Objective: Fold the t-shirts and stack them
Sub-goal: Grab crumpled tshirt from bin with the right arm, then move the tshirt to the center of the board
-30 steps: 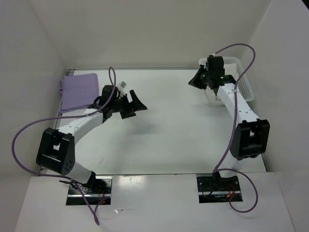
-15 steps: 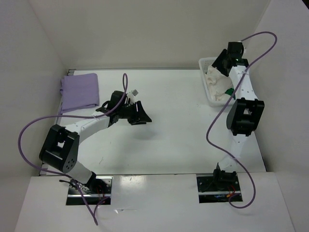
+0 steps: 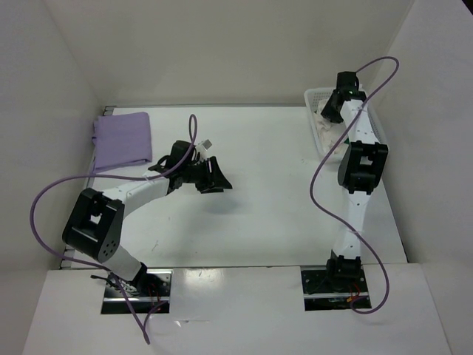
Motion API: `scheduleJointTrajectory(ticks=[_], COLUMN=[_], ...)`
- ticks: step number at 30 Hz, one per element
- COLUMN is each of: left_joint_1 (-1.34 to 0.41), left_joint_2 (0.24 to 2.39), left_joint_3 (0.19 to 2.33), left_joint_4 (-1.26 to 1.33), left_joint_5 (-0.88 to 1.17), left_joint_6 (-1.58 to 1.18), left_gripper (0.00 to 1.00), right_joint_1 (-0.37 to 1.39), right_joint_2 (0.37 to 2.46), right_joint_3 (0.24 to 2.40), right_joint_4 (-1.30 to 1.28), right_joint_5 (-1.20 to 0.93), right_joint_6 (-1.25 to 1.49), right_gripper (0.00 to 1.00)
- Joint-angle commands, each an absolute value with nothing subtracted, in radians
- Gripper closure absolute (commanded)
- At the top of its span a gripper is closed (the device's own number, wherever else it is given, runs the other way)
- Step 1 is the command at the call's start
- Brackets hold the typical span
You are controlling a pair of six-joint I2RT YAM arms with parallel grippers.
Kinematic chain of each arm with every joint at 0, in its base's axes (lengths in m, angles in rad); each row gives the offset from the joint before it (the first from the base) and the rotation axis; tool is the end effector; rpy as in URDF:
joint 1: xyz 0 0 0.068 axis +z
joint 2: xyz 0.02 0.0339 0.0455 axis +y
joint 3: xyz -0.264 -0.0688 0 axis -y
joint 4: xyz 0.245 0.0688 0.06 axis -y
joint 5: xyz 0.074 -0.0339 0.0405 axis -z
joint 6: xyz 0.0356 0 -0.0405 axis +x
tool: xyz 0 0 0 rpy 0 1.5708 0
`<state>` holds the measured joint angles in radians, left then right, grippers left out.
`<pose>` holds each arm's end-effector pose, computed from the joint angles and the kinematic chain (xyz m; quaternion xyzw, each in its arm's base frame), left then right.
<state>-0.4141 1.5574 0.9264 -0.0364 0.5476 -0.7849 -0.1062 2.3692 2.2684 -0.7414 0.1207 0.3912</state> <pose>0.2962 -0.1504 0.2168 -0.0437 0.8731 -0.4380 0.2097 0.5282 -0.0606 0.2512 0.2504 0.8987 -0.0053 0.3600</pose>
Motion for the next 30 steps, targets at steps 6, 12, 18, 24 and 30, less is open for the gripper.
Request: scheduleJointTrajectory(ticks=[6,12,18,24,30], left_joint_1=[-0.413,-0.413,-0.403,-0.324,-0.115], left_joint_2=[1.58,1.58,1.661,1.669,1.571], left_joint_3=[0.943,0.943,1.119,1.198,1.034], left_joint_4=[-0.008,-0.008,0.051,0.021,0.08], left_joint_5=[0.549,0.54,0.597,0.532,0.488], left_joint_6=[-0.765,-0.775,-0.903,-0.948,-1.068], left_gripper=[0.42,0.42,0.42,0.4,0.4], right_joint_1=[-0.091,-0.091,-0.072,0.063,0.158], right_joint_2=[2.296,2.16,1.901,1.752,1.732], right_joint_3=[2.276,2.22,2.12,2.256,2.475], right_joint_4=[-0.68,-0.629,-0.505,-0.439,-0.304], right_joint_5=[0.044,0.04,-0.128,-0.306,-0.61], right_joint_6=[0.425,0.468,0.58,0.615,0.779], right_gripper=[0.94,1.0,1.0,1.0,1.0])
